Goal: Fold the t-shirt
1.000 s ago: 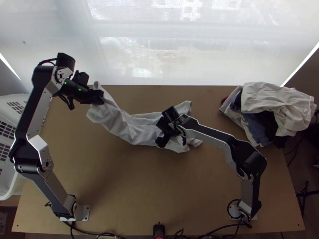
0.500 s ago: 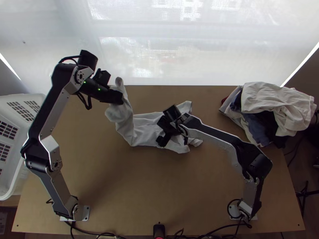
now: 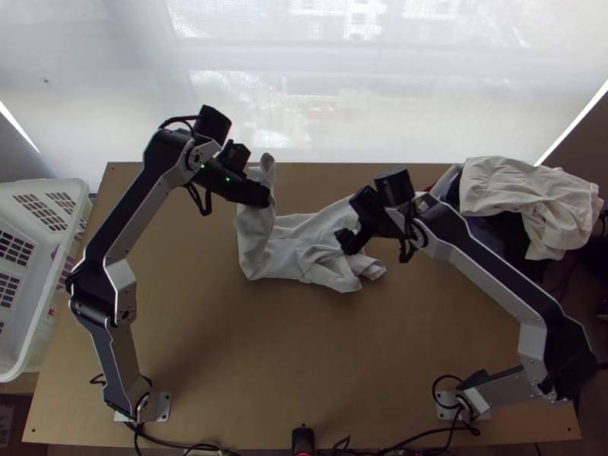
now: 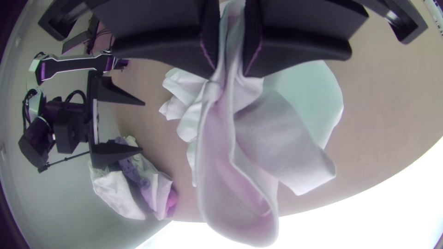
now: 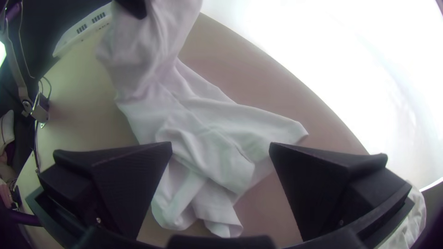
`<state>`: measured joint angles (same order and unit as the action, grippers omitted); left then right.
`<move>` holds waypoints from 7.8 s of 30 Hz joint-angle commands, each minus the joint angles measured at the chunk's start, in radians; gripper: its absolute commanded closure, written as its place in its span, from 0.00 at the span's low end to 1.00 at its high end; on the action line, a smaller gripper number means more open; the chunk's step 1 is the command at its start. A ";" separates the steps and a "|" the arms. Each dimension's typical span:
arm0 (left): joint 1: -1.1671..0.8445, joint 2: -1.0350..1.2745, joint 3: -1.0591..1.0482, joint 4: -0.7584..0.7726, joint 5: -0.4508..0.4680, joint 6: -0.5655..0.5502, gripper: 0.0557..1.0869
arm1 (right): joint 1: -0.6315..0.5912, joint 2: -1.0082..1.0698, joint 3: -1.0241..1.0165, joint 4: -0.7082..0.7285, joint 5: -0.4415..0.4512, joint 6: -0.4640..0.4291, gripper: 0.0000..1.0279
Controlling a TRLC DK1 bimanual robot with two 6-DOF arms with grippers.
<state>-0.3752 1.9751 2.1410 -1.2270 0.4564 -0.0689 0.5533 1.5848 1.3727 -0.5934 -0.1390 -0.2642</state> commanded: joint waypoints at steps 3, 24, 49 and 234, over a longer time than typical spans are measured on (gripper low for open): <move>-0.129 0.050 0.010 0.164 0.002 -0.065 0.97 | -0.136 -0.174 -0.129 -0.040 0.001 0.011 0.04; -0.298 0.291 0.066 0.317 0.016 -0.100 0.97 | -0.199 -0.194 -0.161 -0.060 0.003 0.011 0.04; -0.013 0.067 -0.237 0.213 0.045 0.061 0.07 | 0.011 0.135 0.081 0.033 0.003 0.014 0.04; 0.685 -0.668 -1.073 0.251 -0.044 0.158 0.06 | -0.895 -0.220 -0.466 0.699 0.022 -0.130 0.93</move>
<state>0.3260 1.3102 1.0676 -0.9768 0.4107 0.1005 -0.3565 1.4189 1.0573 0.0616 -0.1265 -0.4026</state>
